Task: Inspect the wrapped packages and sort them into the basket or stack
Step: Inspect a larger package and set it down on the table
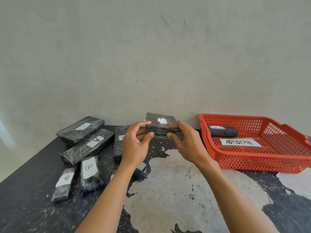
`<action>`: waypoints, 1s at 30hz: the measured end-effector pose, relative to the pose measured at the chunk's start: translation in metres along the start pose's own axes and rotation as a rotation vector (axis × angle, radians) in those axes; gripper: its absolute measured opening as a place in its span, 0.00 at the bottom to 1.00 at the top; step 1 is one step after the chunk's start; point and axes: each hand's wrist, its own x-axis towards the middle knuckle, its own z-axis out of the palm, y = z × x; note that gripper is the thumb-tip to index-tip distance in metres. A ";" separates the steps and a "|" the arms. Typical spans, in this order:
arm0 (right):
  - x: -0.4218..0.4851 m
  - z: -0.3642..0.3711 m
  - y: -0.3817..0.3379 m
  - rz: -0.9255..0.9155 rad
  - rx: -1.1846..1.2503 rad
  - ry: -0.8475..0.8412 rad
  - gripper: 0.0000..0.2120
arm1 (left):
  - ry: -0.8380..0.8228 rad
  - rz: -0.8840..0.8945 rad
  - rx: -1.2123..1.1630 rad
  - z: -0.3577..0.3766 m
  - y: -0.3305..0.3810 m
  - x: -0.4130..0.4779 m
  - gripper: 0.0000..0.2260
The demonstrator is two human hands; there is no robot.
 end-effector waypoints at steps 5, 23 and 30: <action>-0.004 0.003 -0.003 -0.021 -0.163 -0.043 0.20 | 0.047 0.022 0.062 0.004 0.001 -0.001 0.14; -0.005 -0.013 0.020 -0.023 0.119 -0.187 0.18 | -0.063 -0.275 -0.244 -0.032 -0.004 0.009 0.25; -0.002 -0.014 0.020 0.037 0.013 -0.210 0.23 | 0.049 -0.196 -0.165 -0.023 -0.007 0.007 0.17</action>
